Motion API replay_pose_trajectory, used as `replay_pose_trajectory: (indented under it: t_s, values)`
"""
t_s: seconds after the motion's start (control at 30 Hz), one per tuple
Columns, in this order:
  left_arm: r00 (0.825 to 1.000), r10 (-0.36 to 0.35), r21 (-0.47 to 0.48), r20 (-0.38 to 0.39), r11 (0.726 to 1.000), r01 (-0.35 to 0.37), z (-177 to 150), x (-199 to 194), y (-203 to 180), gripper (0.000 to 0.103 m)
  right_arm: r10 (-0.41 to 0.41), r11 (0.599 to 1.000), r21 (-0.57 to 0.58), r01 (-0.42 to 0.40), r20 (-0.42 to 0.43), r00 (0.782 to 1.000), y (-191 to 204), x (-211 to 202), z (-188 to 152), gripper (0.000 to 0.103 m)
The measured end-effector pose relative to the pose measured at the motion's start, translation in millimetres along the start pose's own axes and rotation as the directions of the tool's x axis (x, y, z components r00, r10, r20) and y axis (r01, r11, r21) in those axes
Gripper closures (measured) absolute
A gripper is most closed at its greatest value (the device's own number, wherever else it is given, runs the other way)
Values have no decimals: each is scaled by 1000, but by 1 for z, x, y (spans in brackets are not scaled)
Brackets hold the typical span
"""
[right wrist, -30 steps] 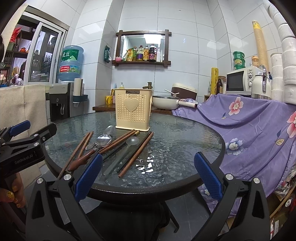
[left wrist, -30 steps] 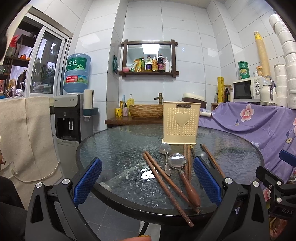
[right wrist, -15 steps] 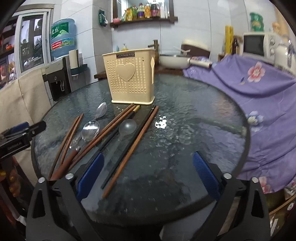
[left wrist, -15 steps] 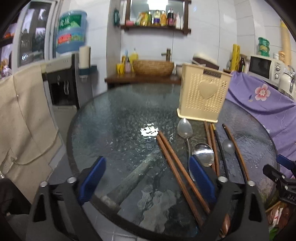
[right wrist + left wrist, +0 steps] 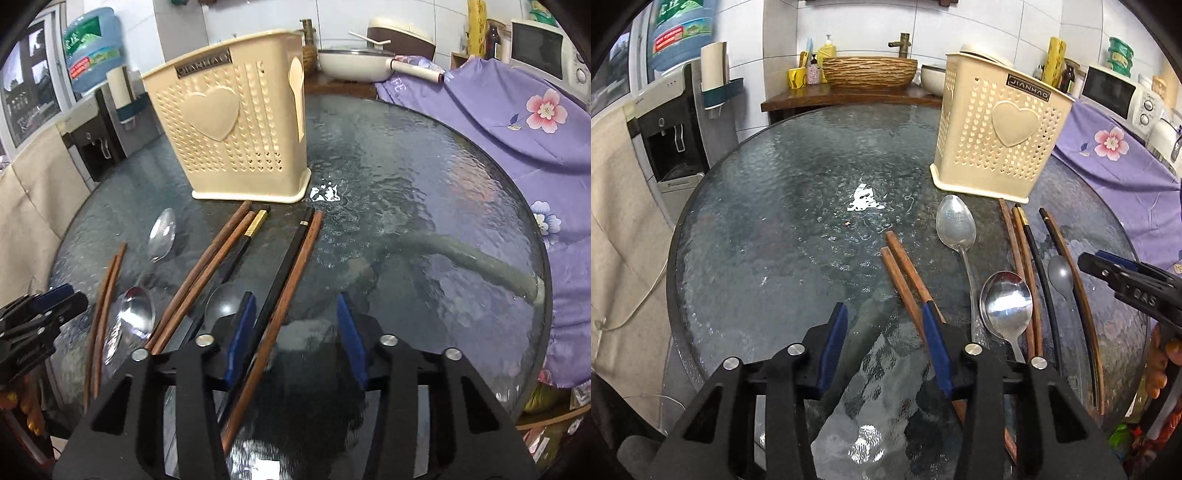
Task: Organize utensils
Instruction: 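Lower the left tool toward a wooden chopstick while the right tool approaches another chopstick, then close the left tool on a wooden chopstick while the right tool grasps another wooden chopstick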
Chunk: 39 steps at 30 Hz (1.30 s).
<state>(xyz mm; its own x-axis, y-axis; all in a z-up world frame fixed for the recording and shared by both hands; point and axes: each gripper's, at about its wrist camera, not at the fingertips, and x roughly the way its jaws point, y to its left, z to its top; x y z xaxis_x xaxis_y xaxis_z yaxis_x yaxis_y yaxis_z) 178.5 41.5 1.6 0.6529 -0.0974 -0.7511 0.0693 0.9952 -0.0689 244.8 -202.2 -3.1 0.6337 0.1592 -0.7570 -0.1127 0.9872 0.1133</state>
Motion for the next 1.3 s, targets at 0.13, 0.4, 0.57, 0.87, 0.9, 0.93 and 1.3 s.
replay_pose_trajectory:
  t_s: [0.13, 0.4, 0.57, 0.87, 0.9, 0.93, 1.3]
  values:
    - [1000, 4, 6, -19, 1000, -4, 6, 7, -2, 64, -8, 1000, 13, 9, -33, 999, 1, 9, 4, 72]
    - [999, -3, -7, -47, 1000, 3, 11, 16, 0, 65, -21, 999, 23, 22, -54, 998, 0, 19, 11, 81]
    - [998, -5, 3, -61, 1000, 5, 12, 20, -3, 65, -20, 999, 40, 23, -65, 998, -10, 22, 15, 84]
    - [996, 47, 49, -72, 998, -43, 17, 27, -11, 77, -22, 999, 25, 24, -81, 996, -6, 31, 27, 86]
    - [996, 49, 54, -74, 998, -45, 18, 28, -12, 78, -16, 999, 29, 18, -85, 996, -5, 33, 29, 86]
    - [996, 46, 58, -78, 997, -42, 21, 30, -13, 78, -13, 999, 31, 16, -87, 996, -5, 34, 31, 86]
    - [991, -3, 23, -134, 1000, 6, 54, 57, -10, 90, -4, 997, 75, 13, -115, 993, -7, 50, 63, 86]
